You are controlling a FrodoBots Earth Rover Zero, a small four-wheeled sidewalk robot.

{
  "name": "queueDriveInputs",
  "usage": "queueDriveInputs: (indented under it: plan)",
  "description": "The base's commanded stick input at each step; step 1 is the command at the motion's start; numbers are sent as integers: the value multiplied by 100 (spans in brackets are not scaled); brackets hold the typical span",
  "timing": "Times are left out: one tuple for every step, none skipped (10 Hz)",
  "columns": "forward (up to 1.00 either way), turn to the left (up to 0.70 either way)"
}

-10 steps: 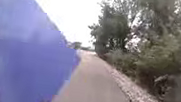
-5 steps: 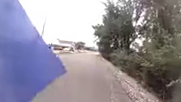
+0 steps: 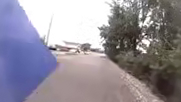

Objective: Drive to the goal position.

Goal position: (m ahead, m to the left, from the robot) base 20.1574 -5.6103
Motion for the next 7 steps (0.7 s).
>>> queueDriveInputs:
  plan:
    - [60, 10]
    - [60, 1]
    - [60, 0]
    - [60, 0]
    - [60, 0]
    - [60, 0]
    - [60, 0]
